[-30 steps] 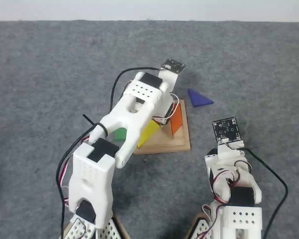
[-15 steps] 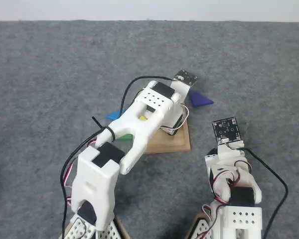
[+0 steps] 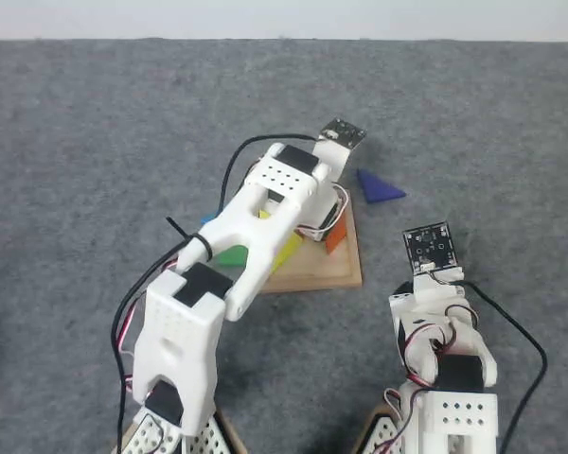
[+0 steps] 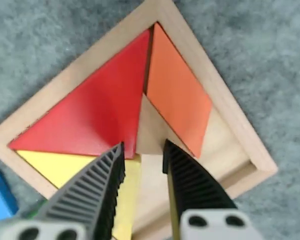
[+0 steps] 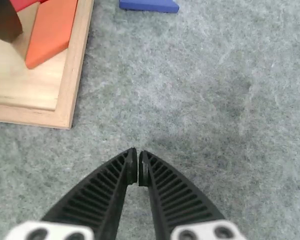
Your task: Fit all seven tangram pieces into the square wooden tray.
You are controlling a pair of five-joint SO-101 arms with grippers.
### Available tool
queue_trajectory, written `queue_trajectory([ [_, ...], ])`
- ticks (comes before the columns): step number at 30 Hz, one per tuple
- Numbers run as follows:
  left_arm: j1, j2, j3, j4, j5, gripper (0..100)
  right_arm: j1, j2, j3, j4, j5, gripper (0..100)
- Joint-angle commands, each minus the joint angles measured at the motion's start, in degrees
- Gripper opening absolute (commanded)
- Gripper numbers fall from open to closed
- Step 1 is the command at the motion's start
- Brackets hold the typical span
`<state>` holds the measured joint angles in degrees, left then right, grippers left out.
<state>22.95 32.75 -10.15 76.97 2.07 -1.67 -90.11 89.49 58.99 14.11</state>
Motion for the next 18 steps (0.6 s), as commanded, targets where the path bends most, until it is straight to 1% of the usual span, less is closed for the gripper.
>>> queue_trajectory([
  [1,-0.53,-0.09,-2.86,-1.58,-2.29,12,-0.75,-1.01,-0.88,0.13,0.53,1.6],
  [6,-0.53,-1.49,-4.26,-1.32,-3.52,12,-0.75,-1.01,-0.79,0.13,0.53,1.6],
  [11,-2.73,-10.90,-5.76,2.73,-3.08,11,-0.75,-1.01,-0.79,0.13,0.53,1.6],
  [13,-4.13,-16.00,-3.47,3.52,-3.08,11,-0.75,-1.01,-0.79,0.13,0.53,1.6],
  [15,-6.33,-21.19,1.54,2.99,-3.43,11,-0.75,-1.01,-0.88,0.22,0.53,1.6],
  [18,-11.43,-27.16,11.30,-1.32,-3.52,11,-0.75,-1.01,-0.97,0.40,0.62,1.6],
])
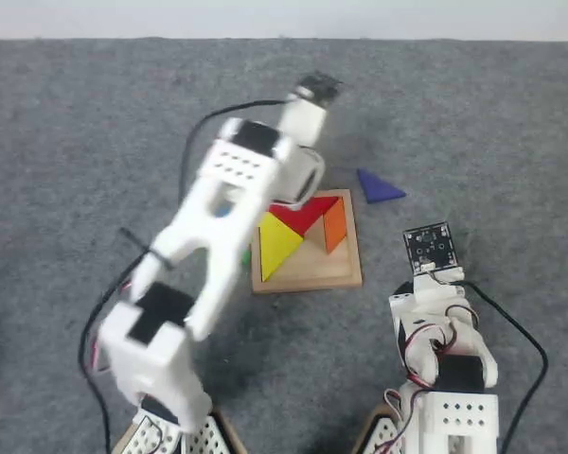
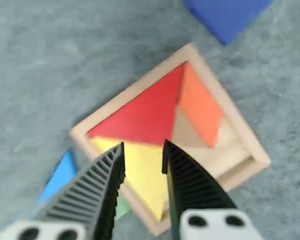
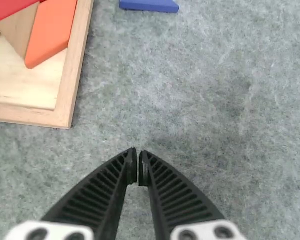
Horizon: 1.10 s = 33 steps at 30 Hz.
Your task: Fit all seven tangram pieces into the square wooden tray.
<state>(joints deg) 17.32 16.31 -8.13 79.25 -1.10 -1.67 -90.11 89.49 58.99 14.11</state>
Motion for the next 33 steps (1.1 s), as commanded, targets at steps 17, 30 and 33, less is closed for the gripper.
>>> queue_trajectory([
  [17,-16.26,-14.86,32.57,-13.98,-1.14,17,-0.75,-0.40,-1.14,0.57,2.11,1.6],
  [30,-16.44,-11.52,34.68,-17.76,-1.67,17,-0.75,8.57,-3.43,-2.07,3.25,1.6],
  [33,-16.53,-5.63,31.96,-17.41,-2.99,17,-0.75,9.19,-4.13,-1.98,3.25,1.6],
])
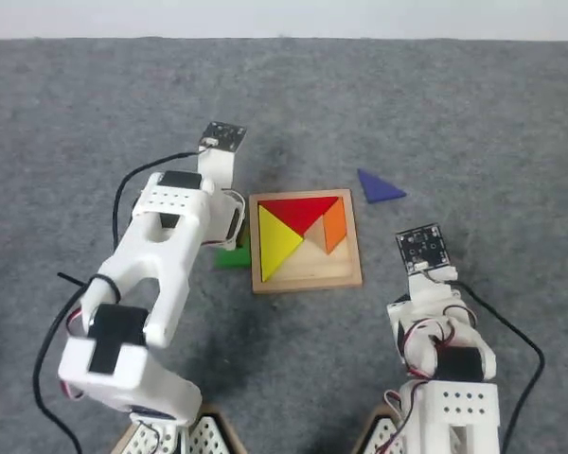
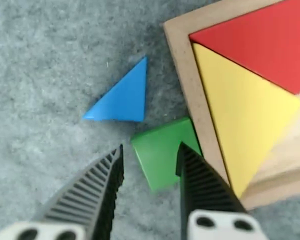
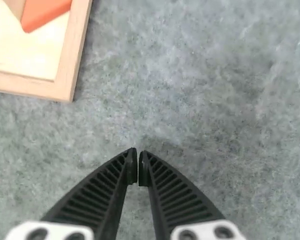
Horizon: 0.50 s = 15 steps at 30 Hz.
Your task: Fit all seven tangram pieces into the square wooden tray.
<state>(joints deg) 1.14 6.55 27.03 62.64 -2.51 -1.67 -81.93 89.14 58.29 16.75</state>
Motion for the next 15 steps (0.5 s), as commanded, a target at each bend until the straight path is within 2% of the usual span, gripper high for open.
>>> queue_trajectory([
  [1,-0.70,5.89,-4.79,-0.70,-1.67,17,-0.75,1.10,-3.78,-1.27,0.62,1.6],
  [7,-5.36,12.31,-16.75,1.58,-1.67,17,-0.75,1.10,-3.78,-1.27,0.70,1.6],
  [12,-5.19,16.70,-20.35,1.67,-2.11,17,-0.75,1.10,-3.78,-1.27,0.70,1.6],
  [15,-5.27,16.70,-22.55,5.98,-2.11,17,-0.75,1.10,-3.78,-1.27,0.70,1.6],
])
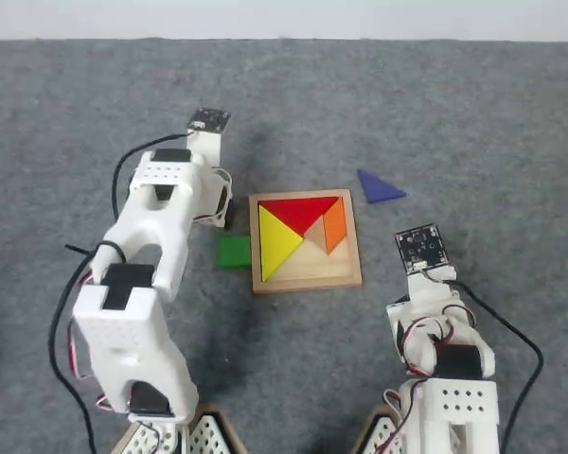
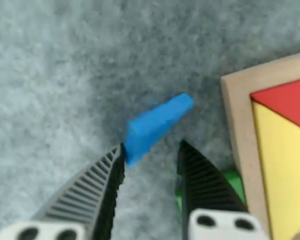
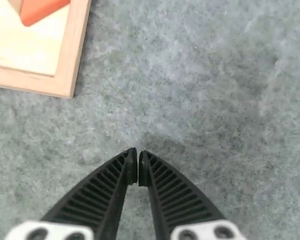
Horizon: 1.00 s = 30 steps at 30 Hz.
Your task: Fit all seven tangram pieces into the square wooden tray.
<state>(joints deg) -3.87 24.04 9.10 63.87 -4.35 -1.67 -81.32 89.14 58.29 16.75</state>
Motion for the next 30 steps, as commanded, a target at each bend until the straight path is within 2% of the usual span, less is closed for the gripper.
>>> queue_trajectory([
  [1,-0.26,-1.67,-5.14,6.68,-0.18,17,-0.75,0.48,-3.78,-1.27,0.70,1.6],
  [5,-0.26,-9.93,-3.56,9.67,-0.44,17,-0.75,0.48,-3.69,-1.27,0.70,1.6],
  [10,0.18,-22.07,4.00,9.93,-5.80,17,-0.75,0.48,-3.69,-1.27,0.70,1.6],
  [13,0.09,-24.26,8.04,9.85,-9.14,17,-0.84,0.48,-3.69,-1.27,0.70,1.6],
  [18,1.85,-20.75,10.51,9.58,-17.58,20,-3.56,0.84,-3.60,-1.27,0.70,1.6],
  [22,3.43,-15.12,8.57,9.85,-33.49,25,-3.56,0.92,-3.60,-1.27,0.70,1.6],
  [26,5.71,-9.76,5.23,9.58,-43.25,25,-3.65,0.92,-3.60,-1.27,0.70,1.6],
  [30,7.12,-6.15,0.84,6.51,-46.24,25,-3.65,0.92,-3.52,-1.27,0.70,1.6],
])
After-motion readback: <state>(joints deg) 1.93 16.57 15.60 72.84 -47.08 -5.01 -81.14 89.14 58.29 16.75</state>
